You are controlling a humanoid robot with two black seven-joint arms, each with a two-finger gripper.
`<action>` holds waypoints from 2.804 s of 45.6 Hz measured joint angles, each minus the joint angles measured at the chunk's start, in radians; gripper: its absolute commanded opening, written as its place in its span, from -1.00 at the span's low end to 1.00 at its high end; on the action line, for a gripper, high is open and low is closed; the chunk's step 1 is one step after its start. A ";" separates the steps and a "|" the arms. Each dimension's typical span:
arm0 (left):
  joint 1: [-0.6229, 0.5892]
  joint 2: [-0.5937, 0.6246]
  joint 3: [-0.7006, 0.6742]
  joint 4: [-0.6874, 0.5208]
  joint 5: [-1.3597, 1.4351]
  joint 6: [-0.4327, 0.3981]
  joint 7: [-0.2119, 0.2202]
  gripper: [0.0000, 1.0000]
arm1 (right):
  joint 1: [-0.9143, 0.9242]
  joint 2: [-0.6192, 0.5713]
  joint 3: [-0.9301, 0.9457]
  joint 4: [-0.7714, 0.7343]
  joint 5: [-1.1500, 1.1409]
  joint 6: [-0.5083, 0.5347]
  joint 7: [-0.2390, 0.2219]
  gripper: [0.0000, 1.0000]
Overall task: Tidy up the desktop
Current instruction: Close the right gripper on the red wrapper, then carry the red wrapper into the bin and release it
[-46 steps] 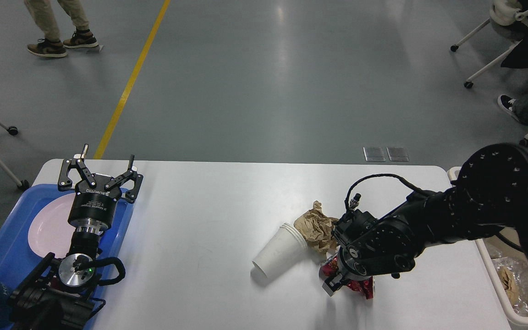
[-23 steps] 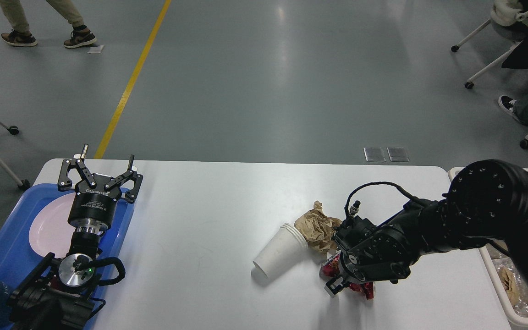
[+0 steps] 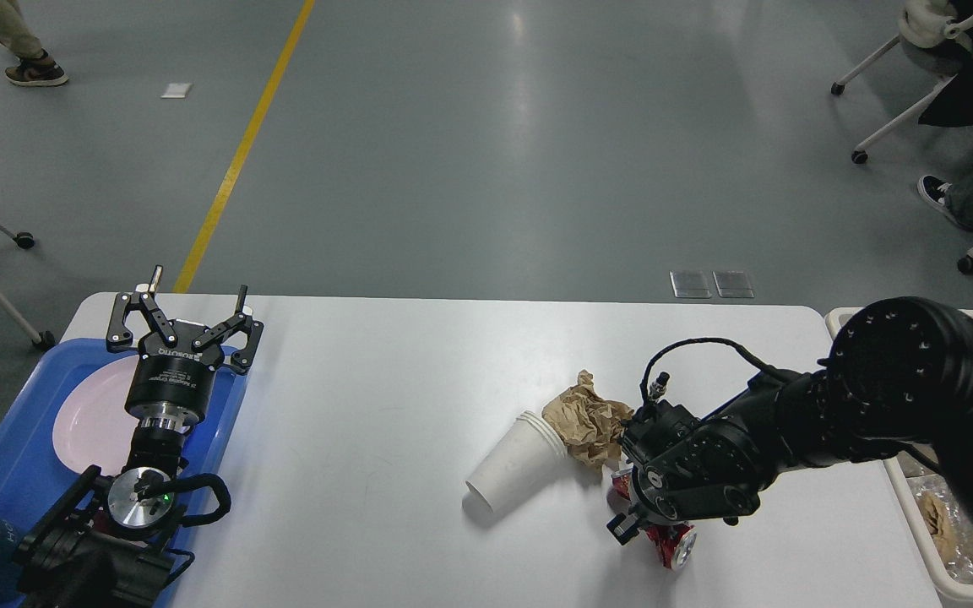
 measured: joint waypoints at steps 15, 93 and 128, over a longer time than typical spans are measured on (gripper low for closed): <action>0.000 0.000 0.000 0.000 0.000 0.000 0.000 0.93 | 0.005 -0.009 -0.004 0.010 0.016 0.009 -0.002 -1.00; 0.000 0.000 0.000 0.000 0.000 0.001 0.000 0.93 | 0.438 -0.740 -0.527 -0.008 0.583 0.204 0.306 -1.00; 0.000 0.000 0.000 0.000 0.000 0.001 0.000 0.93 | -0.744 -0.462 0.063 -1.020 0.601 -0.283 0.228 -1.00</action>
